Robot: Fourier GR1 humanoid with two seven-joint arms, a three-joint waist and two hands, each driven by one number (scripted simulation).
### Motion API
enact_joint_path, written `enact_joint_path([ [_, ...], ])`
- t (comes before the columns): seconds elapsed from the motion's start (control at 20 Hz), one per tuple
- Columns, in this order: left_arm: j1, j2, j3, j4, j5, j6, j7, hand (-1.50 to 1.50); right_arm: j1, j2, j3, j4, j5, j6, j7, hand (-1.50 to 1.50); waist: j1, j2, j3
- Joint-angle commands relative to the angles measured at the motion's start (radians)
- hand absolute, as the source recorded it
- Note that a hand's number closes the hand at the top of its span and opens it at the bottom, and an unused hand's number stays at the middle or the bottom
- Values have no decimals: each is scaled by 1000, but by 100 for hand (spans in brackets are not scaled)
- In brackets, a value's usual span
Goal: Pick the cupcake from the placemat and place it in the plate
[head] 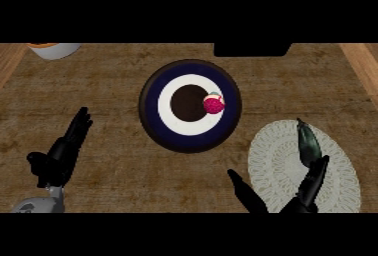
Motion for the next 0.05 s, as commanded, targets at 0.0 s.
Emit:
enact_joint_path([
  [0.0, -10, 10, 21, -4, 7, -11, 9, 0, 11, 2, -16, 16, -67, -42, -74, -150, -1, -1, 0],
])
